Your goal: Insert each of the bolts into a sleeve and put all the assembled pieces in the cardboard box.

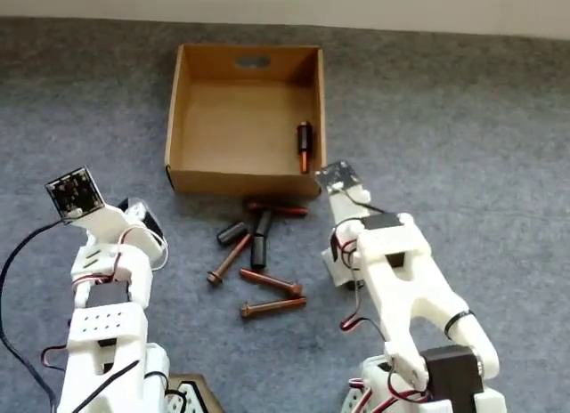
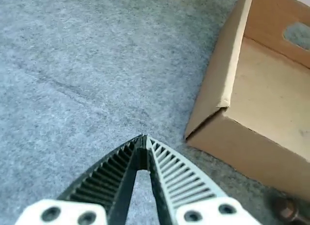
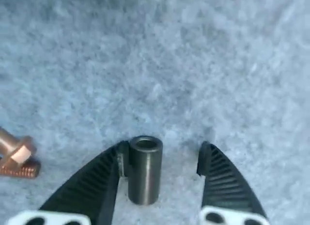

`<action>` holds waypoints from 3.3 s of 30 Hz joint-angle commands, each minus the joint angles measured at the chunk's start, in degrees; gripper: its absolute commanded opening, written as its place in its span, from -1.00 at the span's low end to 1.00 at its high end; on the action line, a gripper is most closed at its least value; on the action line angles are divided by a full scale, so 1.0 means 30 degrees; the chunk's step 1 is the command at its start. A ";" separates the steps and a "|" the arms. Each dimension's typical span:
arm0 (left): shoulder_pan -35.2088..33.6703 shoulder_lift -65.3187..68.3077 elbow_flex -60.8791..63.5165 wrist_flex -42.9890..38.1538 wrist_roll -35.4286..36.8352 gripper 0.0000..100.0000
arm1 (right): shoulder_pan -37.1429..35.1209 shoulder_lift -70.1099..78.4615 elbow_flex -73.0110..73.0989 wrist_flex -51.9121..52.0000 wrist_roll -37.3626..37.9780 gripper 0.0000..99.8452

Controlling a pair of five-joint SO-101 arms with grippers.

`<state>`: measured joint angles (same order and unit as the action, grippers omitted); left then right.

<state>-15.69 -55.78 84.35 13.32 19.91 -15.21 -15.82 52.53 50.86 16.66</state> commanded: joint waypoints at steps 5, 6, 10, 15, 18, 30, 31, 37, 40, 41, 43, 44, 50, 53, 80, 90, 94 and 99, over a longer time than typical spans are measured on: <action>0.0396 -0.0161 -0.0396 -0.0264 -0.0176 -0.97 | 0.0190 0.2418 -0.0073 -0.0278 0.1729 -0.63; 0.0396 -0.0161 -0.0396 -0.0264 -0.0176 -0.97 | 0.0190 0.2799 -0.0073 -0.0278 0.1729 -0.69; 0.0396 -0.0161 -0.0396 -0.0264 -0.0176 -0.97 | 0.0278 0.3209 -0.0103 -0.0366 0.1700 -0.99; 0.0396 -0.0161 -0.0396 -0.0293 -0.0176 -0.97 | 0.0278 0.1099 0.0044 -0.0249 0.1582 -0.99; 0.0396 -0.0161 -0.0396 -0.0293 -0.0205 -0.97 | 0.0278 -0.1568 0.0132 0.0659 0.1582 -0.99; 0.0396 -0.0161 -0.0396 -0.0264 -0.0205 -0.97 | 0.0015 -0.3707 0.2271 0.1304 0.1582 -0.68; 0.0396 -0.0161 -0.0396 -0.0264 -0.0205 -0.97 | 0.0015 -0.3619 0.2476 0.1187 0.1582 -0.67; 0.0366 -0.0161 -0.0396 -0.0264 -0.0205 -0.97 | 0.0015 -0.3385 0.2740 0.1568 0.1582 -0.68; 0.0366 -0.0161 -0.0396 -0.0264 -0.0205 -0.97 | 0.0015 -0.3385 0.2740 0.1890 0.1670 -0.69; 0.0366 -0.0161 -0.0396 -0.0264 -0.0205 -0.97 | 0.0015 -0.3385 0.2740 0.1890 0.1700 -0.71; 0.0366 -0.0161 -0.0396 -0.0264 -0.0234 -0.97 | 0.0015 -0.3385 0.2740 0.1890 0.1700 -0.78; 0.0366 -0.0161 -0.0396 -0.0264 -0.0234 -0.97 | 0.0015 -0.3355 0.2740 0.1890 0.1700 -0.82; 0.0366 -0.0190 -0.0396 -0.0264 -0.0234 -0.97 | 0.0015 -0.2945 0.3209 0.2154 0.1700 -0.78; 0.0366 -0.0190 -0.0396 -0.0264 -0.0234 -0.97 | 0.0015 -0.1832 0.3355 0.2007 0.1758 -0.68; 0.0366 -0.0190 -0.0396 -0.0264 -0.0234 -0.97 | 0.0015 -1.2908 0.0542 0.5934 0.0586 -0.99; 0.0923 -0.0132 -0.1480 0.1905 -0.1524 -0.94 | -0.0015 -1.7128 0.9451 -0.4908 -0.3399 -0.99; 0.2418 -0.0073 -0.3883 0.6095 -0.3282 -0.94 | 0.0015 -1.7656 1.1150 -0.7106 -0.3370 -0.99; 0.3560 -0.0044 -0.4967 0.7795 -0.4484 -0.94 | 0.0601 -1.8037 1.1355 -0.7106 -0.3399 -0.99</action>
<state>-7.16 -55.78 73.10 35.30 9.45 -14.68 -68.66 86.81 31.08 6.90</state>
